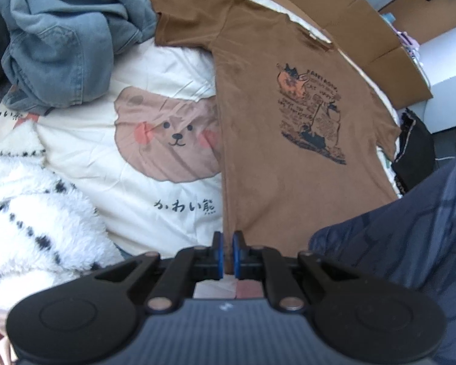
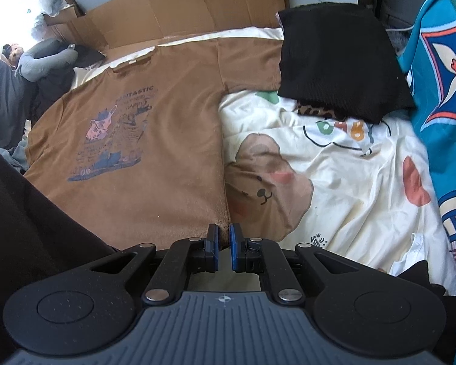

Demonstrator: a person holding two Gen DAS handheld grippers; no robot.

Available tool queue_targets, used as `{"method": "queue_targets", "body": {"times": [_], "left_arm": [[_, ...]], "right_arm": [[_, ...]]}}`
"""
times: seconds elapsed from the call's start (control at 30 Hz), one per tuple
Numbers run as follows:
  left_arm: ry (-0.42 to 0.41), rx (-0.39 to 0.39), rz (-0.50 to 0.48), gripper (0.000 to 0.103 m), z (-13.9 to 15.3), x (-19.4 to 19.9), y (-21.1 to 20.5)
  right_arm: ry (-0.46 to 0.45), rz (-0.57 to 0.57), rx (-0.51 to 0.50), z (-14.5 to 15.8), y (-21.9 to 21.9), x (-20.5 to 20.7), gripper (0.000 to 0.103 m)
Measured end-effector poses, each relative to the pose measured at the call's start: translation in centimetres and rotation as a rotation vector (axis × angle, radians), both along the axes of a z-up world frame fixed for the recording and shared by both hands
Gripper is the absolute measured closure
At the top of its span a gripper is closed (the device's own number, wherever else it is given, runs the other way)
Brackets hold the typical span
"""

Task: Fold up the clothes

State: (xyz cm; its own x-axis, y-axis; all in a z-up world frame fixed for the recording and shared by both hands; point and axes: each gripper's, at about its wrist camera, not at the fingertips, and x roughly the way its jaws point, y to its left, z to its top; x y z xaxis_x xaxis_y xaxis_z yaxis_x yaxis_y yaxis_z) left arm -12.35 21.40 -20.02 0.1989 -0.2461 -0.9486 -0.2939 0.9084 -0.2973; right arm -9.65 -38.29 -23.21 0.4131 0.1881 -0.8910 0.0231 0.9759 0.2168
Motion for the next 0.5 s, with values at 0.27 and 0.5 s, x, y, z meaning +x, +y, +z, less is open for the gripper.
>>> {"method": "queue_targets", "body": {"times": [0.27,0.5], "left_arm": [[0.145,0.065,-0.012,0.097,-6.7,-0.7,0.3],[0.225,0.088,-0.015,0.097,-10.5,0.2,0.4]], "right_arm": [[0.095,-0.03,-0.018,-4.2,-0.4,-0.3,0.098],[0.175,-0.064,-0.055,-7.9,-1.2,0.0,0.098]]}}
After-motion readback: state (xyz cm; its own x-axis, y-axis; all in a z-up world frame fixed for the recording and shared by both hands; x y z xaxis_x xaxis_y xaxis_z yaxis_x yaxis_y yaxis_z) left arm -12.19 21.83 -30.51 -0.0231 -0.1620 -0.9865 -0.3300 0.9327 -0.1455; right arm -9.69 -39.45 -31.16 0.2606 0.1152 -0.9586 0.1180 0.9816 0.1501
